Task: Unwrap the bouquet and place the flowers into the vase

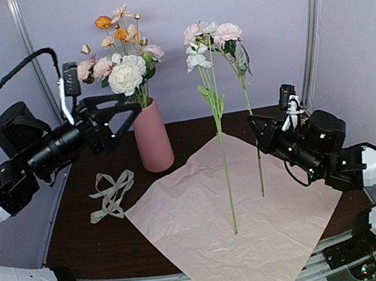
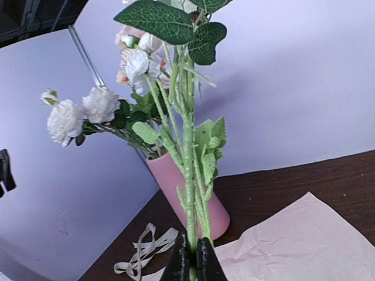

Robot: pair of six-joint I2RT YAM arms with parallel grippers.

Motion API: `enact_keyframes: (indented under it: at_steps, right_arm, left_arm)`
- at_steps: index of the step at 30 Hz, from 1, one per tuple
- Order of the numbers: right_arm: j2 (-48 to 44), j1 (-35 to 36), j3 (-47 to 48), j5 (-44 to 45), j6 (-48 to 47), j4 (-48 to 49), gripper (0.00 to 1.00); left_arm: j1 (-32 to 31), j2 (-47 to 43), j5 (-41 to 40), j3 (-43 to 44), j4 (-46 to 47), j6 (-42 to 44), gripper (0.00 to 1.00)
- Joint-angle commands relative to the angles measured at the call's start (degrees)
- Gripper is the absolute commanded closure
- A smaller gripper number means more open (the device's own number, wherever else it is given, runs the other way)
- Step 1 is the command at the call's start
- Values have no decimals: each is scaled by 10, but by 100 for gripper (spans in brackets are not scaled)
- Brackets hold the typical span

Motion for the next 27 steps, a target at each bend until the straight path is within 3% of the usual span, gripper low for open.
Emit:
enact_keyframes:
  at_steps: [1,9,13,19,22,25,27]
  right_arm:
    - [-35,43,-7,82,-58,5,100]
    - [-47,52,-35,64,-58,12,100]
    - [75,28,47,129,6,-184,100]
    - [109,-13,22,233,75,-239,100]
    - [56,-6,11,232,35,-202,100]
    - [-30,26,-38,190,-67,-36,100]
    - [-55,31,-35,160,-83,-17,100]
  left_arm:
    - [-45,63,-31,39,45,10,2]
    - [-74,139,-19,70,99,-10,2]
    - [-80,173,-32,91,100,-12,2]
    - [-82,177,-56,85,91,-13,2]
    - [-82,173,-64,75,89,-14,2]
    - [-83,178,-61,76,89,-14,2]
    - [-83,184,-58,80,92,-14,2]
